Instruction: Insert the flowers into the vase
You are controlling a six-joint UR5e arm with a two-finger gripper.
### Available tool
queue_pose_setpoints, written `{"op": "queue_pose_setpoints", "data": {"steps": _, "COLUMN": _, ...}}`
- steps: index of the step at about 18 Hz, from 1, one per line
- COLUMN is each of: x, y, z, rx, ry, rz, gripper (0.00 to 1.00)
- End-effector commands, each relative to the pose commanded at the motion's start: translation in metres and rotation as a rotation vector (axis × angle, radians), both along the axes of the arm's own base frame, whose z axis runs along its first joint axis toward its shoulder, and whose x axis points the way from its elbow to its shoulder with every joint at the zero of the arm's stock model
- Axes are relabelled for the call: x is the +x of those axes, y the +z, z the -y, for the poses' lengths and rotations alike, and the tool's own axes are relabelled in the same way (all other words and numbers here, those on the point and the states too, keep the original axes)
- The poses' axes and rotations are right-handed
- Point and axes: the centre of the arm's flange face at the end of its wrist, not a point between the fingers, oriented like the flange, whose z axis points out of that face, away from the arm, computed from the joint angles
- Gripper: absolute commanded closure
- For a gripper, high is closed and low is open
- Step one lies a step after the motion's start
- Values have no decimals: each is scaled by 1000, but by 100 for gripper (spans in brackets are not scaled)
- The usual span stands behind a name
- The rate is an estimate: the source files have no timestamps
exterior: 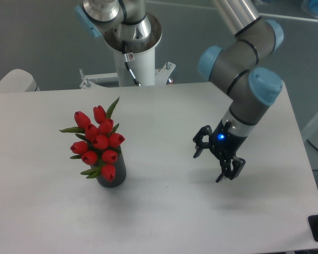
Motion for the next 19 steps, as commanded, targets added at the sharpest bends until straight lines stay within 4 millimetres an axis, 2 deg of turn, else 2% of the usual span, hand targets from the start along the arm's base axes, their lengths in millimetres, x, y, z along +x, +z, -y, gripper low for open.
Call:
{"op": "queue_pose_setpoints", "data": {"steps": 4, "x": 8, "y": -7, "z": -16, "rx": -71, "ry": -36, "rz": -34, "gripper": 0}}
{"op": "queue_pose_setpoints", "data": {"steps": 9, "x": 7, "y": -9, "z": -18, "rx": -114, "ry": -59, "rz": -47, "gripper": 0}}
{"op": "queue_pose_setpoints", "data": {"steps": 14, "x": 19, "y": -18, "z": -31, "rx": -176, "ry": -92, "rz": -73, "gripper": 0}}
{"op": "queue_pose_setpoints", "data": {"steps": 19, "x": 22, "y": -22, "z": -33, "rx": -181, "ry": -98, "rz": -77, "gripper": 0}}
